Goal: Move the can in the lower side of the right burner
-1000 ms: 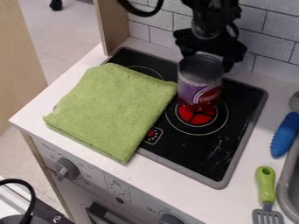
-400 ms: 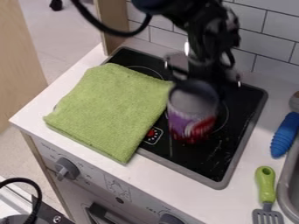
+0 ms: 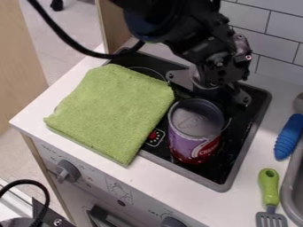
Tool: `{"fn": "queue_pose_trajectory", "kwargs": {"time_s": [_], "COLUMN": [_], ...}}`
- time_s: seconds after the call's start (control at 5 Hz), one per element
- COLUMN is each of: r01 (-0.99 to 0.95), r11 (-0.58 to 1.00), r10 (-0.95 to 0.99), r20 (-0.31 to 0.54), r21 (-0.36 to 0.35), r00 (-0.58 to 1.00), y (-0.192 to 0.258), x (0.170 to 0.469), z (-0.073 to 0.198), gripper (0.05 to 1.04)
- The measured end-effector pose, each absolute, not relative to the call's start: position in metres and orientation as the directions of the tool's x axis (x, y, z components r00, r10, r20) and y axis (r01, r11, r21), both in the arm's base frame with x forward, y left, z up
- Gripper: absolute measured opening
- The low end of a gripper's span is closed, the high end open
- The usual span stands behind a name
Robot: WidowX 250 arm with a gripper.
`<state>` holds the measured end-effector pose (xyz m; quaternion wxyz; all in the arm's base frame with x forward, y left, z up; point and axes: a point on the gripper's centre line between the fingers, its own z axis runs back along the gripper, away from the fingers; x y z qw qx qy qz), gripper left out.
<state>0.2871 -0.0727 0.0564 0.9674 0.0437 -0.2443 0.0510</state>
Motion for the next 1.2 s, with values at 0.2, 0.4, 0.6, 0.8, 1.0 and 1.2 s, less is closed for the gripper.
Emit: {"fn": "queue_pose_trajectory", "kwargs": {"time_s": [0.2, 0.4, 0.6, 0.8, 1.0, 1.2], "r01": [-0.151, -0.206, -0.340, -0.457, -0.536, -0.573], "r11": [0.987, 0.977, 0.939, 0.888, 0.838, 0.811], "r10": [0.113, 0.159, 0.271, 0.379, 0.455, 0.514], "r20": [0.451, 0.468, 0.498, 0.477, 0.411, 0.324], "r21": [0.049, 0.050, 0.053, 0.054, 0.103, 0.118], "r00": [0.885, 0.869, 0.824, 0.793, 0.790, 0.795], "y": [-0.072, -0.059, -0.036, -0.014, 0.020, 0.053], "x": [0.284, 0.297, 0.323, 0.339, 0.328, 0.305], "z": [0.058, 0.068, 0.089, 0.101, 0.099, 0.102], "gripper": [0.999, 0.999, 0.999, 0.999, 0.999, 0.999]}}
